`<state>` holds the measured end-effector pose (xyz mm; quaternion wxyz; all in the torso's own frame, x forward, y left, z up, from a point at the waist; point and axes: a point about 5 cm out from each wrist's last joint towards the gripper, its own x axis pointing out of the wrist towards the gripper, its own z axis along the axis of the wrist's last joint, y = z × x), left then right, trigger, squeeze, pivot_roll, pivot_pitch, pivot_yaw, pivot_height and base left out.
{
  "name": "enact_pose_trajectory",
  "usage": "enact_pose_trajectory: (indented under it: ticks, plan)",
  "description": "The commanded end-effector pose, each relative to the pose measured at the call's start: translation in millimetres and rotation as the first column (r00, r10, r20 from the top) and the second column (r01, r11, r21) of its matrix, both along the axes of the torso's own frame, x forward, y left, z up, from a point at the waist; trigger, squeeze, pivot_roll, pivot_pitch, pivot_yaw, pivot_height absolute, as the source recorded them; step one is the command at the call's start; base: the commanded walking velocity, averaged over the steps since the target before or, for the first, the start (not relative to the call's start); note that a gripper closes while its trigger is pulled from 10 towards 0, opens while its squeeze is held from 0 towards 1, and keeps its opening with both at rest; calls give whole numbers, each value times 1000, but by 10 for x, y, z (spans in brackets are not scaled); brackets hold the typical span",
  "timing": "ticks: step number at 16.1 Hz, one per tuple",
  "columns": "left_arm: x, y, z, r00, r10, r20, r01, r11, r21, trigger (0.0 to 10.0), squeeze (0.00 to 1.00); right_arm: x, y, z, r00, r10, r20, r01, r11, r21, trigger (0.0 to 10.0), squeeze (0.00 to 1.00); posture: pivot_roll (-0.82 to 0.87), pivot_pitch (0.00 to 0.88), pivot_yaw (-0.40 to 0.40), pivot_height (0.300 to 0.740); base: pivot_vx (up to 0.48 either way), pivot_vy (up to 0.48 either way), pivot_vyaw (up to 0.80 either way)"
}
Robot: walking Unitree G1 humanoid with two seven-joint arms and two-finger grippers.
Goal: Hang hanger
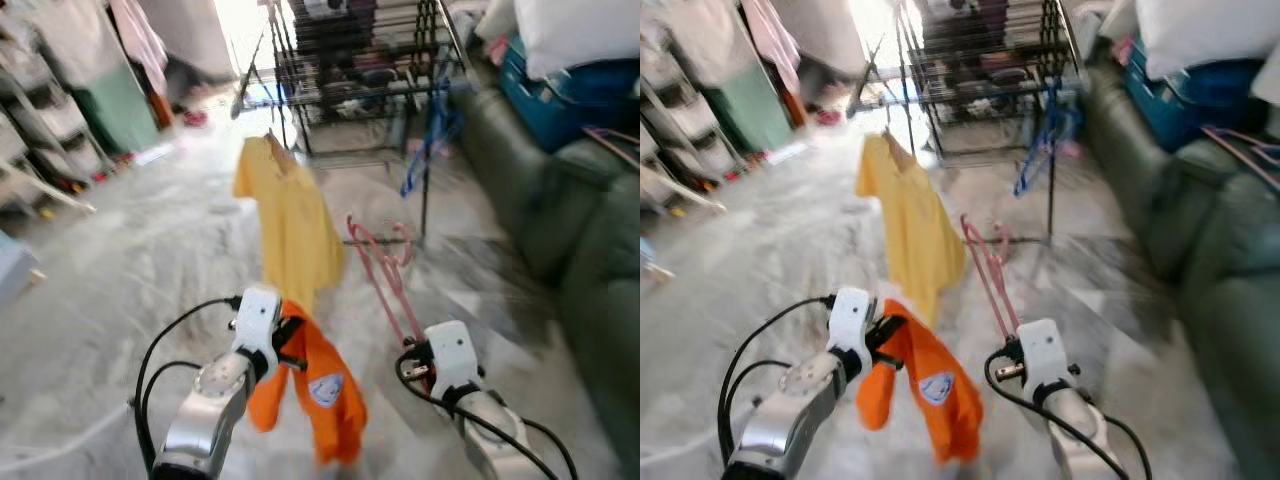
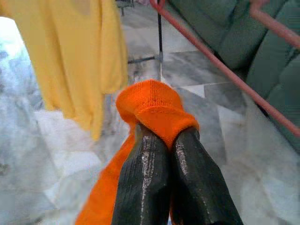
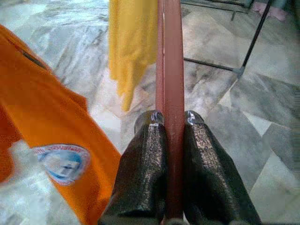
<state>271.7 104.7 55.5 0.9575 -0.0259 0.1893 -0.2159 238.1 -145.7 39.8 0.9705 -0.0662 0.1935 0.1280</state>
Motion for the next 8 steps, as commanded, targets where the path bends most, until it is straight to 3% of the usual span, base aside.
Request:
enact_pose_trajectory:
  ticks: [1,8]
  plan:
    - [21,95,26,999,27,21,-27,1000,11,10000,0,30,100,57,999,26,24,-26,999,20,10000,0,-103,6,139,740,-255,0,0]
    - [45,233,-29,994,107,31,-108,994,15,10000,0,53,108,64,999,33,33,-34,999,18,10000,0,-99,0,133,740,0,0,0]
